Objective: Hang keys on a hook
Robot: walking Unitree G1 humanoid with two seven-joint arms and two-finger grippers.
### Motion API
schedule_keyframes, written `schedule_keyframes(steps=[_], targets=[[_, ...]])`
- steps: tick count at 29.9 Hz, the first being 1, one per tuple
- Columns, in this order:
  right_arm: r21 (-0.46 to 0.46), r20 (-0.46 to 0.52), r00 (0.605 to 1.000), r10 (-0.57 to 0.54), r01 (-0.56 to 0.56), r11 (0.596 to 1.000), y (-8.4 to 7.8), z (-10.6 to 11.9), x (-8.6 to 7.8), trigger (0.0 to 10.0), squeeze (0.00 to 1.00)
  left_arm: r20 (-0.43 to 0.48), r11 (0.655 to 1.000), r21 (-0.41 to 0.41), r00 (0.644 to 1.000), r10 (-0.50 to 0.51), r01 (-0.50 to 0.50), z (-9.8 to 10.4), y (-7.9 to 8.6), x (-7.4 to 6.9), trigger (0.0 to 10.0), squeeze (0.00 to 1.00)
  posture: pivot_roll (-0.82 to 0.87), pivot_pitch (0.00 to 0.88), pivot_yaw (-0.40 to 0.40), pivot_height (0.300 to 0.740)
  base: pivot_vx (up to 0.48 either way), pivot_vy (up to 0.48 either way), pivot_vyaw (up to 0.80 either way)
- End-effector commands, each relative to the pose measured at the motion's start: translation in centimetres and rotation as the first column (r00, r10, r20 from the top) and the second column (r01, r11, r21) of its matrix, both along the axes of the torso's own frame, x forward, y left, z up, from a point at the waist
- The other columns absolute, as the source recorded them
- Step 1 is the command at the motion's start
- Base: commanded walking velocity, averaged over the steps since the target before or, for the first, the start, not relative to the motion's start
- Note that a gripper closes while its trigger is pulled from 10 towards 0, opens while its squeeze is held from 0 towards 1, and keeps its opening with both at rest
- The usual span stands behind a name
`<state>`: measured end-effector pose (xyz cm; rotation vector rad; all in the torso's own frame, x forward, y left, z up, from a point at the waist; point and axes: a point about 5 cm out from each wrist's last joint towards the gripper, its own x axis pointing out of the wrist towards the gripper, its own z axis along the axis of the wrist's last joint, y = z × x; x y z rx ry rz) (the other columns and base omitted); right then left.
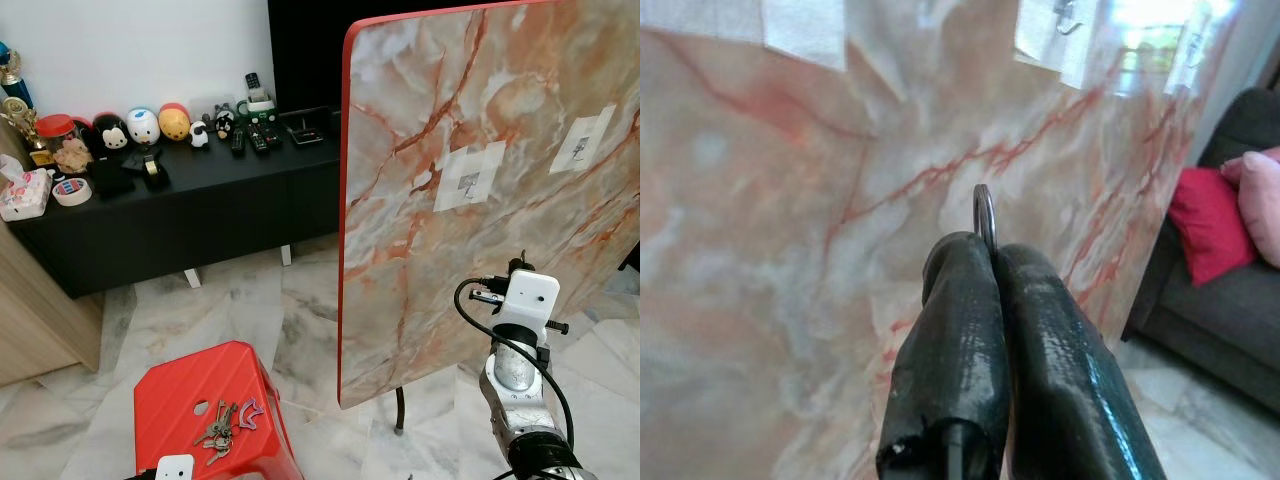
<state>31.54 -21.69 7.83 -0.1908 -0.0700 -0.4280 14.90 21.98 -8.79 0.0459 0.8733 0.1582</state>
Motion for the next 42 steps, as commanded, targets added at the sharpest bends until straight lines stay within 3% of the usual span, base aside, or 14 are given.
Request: schedule_keyframes(steps=[1,11,14,17,24,42], targets=[[-0.046,0.02,1.0,-0.003,0.004,0.999,-0.3,1.2,0.9,10.0,0.0,-0.015,1.0,0.008,1.0,0.006,-0.006,-0.1,0.1,-0.4,10.0,0.0,0.01,0.014,-0.002,0.74,0.0,0.0,0.0],[-0.13,0.046,0.998,-0.043,0.049,0.99,-1.2,4.2,3.2,10.0,0.0,-0.005,1.0,0.013,1.0,0.008,-0.008,0.0,0.2,0.0,10.0,0.0,0.03,0.0,-0.002,0.74,0.0,0.0,0.0],[-0.146,0.041,0.999,-0.033,0.039,0.989,-0.7,4.4,3.6,10.0,0.0,-0.006,1.0,0.013,1.0,0.01,-0.009,0.0,0.2,0.0,10.0,0.0,0.02,0.0,0.0,0.74,0.0,0.0,0.0],[-0.238,0.052,0.998,0.024,-0.011,0.971,0.4,5.0,4.1,10.0,0.0,-0.008,1.0,0.011,1.0,0.009,-0.009,0.0,0.1,-0.1,10.0,0.0,0.02,0.002,0.004,0.74,0.0,0.0,0.0],[-0.289,0.055,0.997,0.054,-0.036,0.957,1.4,5.6,4.7,10.0,0.0,-0.006,1.0,0.007,1.0,0.012,-0.012,0.0,0.1,0.0,10.0,0.0,0.02,0.008,0.003,0.74,0.0,0.0,0.0],[-0.364,0.031,0.996,0.081,-0.064,0.929,2.1,6.0,5.3,10.0,0.0,-0.007,1.0,0.008,1.0,0.021,-0.021,0.0,0.2,-0.1,10.0,0.0,0.03,0.012,0.001,0.74,0.0,0.0,0.0]])
